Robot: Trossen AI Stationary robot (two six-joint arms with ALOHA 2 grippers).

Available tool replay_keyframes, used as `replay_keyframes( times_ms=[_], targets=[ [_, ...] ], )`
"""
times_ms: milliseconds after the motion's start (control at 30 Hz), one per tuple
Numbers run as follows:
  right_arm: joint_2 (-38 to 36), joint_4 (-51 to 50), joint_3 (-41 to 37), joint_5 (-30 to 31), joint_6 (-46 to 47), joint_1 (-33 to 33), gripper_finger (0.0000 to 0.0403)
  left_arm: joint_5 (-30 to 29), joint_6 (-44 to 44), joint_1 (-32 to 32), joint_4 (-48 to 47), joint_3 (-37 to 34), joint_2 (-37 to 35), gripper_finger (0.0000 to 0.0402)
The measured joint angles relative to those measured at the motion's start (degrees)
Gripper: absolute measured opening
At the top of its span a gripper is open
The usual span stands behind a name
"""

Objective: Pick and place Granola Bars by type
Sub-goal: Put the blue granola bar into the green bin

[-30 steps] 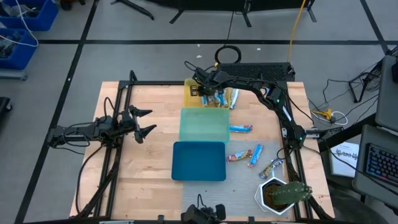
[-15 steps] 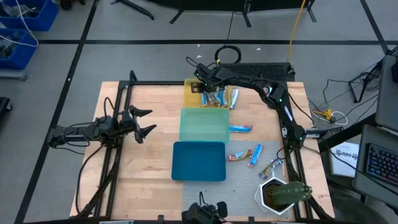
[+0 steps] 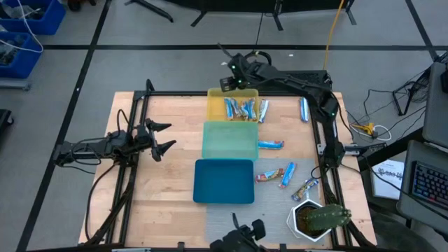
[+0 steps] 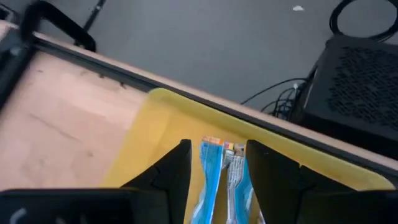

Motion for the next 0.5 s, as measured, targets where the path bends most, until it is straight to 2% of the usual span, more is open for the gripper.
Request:
replay_keyframes(
  times_ms=[133,267,500],
  targets=[
    [-3.8,-6.8,0.0,0.1,-3.9,-0.7,0.015,0.0,0.0,0.0,0.0,0.0,0.0,0.0392],
    [-7.9,-10.9,-2.6,4.9,-4.3,-1.8,0.0167,0.0,0.0,0.0,0.0,0.0,0.0,0.0392],
    [-18.0,-16.4,-16.5,14.9,2.7,-3.1,0.0223,0.0,0.0,0.0,0.0,0.0,0.0,0.0392]
  ],
)
